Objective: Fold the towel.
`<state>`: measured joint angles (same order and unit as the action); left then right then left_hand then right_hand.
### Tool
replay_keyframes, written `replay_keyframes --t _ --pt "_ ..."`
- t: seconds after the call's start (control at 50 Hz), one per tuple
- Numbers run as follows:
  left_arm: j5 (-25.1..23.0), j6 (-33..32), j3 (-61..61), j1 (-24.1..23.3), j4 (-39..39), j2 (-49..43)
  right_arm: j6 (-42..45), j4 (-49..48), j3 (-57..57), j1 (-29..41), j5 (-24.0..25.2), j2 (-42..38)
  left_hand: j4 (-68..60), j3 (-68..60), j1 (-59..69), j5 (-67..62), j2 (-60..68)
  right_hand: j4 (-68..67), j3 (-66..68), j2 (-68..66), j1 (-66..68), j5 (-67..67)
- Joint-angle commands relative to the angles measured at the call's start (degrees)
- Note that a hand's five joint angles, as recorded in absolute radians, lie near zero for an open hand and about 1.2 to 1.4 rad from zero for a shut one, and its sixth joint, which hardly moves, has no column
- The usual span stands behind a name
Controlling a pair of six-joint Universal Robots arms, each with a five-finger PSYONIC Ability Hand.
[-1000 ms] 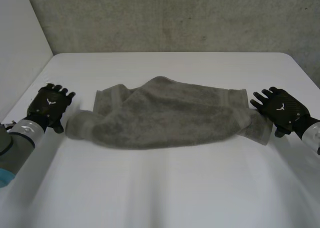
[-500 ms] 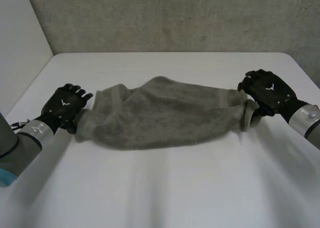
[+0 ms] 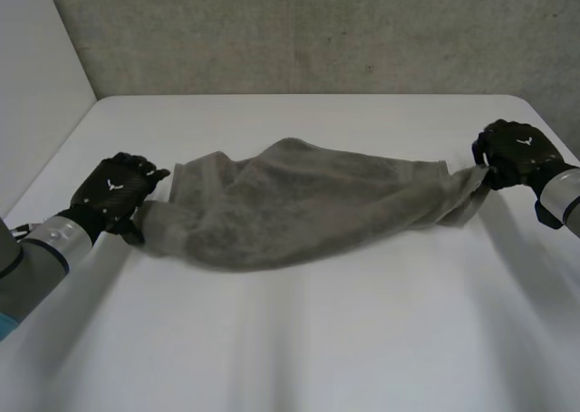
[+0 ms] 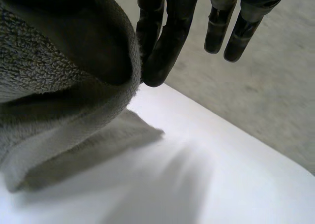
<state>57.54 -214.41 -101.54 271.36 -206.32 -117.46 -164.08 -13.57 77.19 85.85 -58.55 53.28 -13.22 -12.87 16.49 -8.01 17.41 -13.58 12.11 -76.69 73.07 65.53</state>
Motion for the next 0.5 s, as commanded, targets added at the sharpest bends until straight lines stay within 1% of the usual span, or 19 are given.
replay_keyframes --t 0.02,0.04,0.14,0.42,0.46,0.5 --pt "0.0 0.7 -2.6 -0.7 1.8 2.5 -1.9 1.7 -0.6 0.7 -6.8 -0.6 3.2 2.9 2.0 -0.4 1.0 3.6 -2.1 -3.3 6.9 4.5" --pt "-0.1 0.8 -3.3 -0.8 1.8 2.9 -3.5 1.9 -1.4 0.8 -8.0 -1.0 3.2 2.9 2.0 -0.4 1.0 3.6 -2.1 -3.3 6.9 4.5" --pt "-0.1 0.8 -4.5 -1.6 1.7 3.8 -6.5 2.0 -2.6 1.9 -8.4 -1.4 3.2 2.9 2.0 -0.4 1.0 3.6 -2.1 -3.3 6.9 4.5" --pt "-0.3 0.0 -3.9 -1.2 0.9 3.3 -6.8 2.0 -5.0 2.7 -9.3 -1.6 3.2 2.9 4.3 -2.8 3.4 3.6 -2.1 -3.3 6.9 4.5" --pt "-0.4 0.0 -3.8 -1.4 0.6 3.0 -6.6 2.0 -5.0 2.8 -9.2 -1.9 3.2 2.9 4.3 -2.8 3.4 3.6 -2.1 -3.3 6.9 4.5" --pt "-0.4 0.0 -3.4 -0.9 -1.4 3.1 -6.5 2.0 -5.0 3.0 -9.2 -2.2 3.2 2.9 4.2 -2.6 3.2 3.6 -2.1 -3.3 6.9 4.5"
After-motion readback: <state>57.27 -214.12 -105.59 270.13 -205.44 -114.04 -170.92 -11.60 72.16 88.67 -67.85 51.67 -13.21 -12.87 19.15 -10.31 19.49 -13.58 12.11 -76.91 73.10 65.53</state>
